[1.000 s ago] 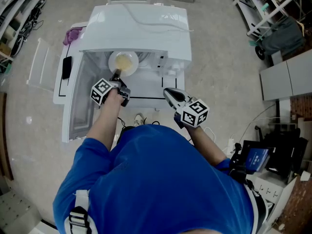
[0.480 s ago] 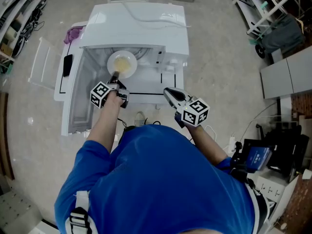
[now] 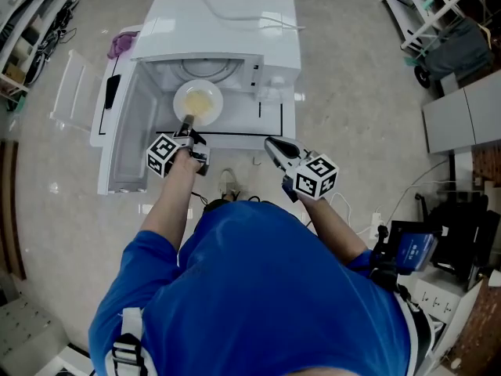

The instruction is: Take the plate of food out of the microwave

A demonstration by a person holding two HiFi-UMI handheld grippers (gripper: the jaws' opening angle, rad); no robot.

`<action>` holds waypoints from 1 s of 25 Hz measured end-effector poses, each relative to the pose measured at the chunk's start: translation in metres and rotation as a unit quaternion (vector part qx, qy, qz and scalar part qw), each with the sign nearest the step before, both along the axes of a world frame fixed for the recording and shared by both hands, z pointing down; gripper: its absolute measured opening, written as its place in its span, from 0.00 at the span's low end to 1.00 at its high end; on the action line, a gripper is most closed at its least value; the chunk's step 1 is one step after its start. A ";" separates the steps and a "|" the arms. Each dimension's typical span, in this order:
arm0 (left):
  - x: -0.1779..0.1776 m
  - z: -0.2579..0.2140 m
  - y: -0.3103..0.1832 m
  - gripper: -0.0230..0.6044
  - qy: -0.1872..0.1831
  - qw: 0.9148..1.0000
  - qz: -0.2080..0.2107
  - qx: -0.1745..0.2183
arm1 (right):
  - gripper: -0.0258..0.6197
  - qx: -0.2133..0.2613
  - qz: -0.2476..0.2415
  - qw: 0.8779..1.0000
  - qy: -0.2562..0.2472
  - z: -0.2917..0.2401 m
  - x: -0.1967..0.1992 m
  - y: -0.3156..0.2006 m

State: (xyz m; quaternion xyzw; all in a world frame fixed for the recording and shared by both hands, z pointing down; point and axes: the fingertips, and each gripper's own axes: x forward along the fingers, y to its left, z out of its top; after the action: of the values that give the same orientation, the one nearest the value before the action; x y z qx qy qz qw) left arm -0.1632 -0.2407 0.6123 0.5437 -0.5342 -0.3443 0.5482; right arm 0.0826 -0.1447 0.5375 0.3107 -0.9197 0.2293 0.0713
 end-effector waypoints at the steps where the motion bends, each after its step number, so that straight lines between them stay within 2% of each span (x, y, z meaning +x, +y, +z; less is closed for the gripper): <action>1: 0.002 -0.001 0.006 0.07 0.002 1.000 0.000 0.001 | 0.07 -0.001 0.001 1.000 -0.002 0.001 0.002 0.005; 14: 0.013 -0.034 0.083 0.07 0.022 0.999 -0.007 0.022 | 0.07 -0.030 0.017 0.999 -0.032 0.019 0.012 0.054; 25: 0.005 -0.034 0.105 0.07 0.032 0.999 0.022 0.019 | 0.07 -0.023 0.042 0.998 -0.028 0.010 -0.003 0.072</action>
State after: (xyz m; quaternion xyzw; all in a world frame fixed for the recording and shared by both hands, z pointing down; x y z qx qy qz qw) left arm -0.1581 -0.1359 0.5780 0.5548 -0.4974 -0.3593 0.5618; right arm 0.0792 -0.0724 0.5476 0.3404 -0.9022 0.2615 0.0428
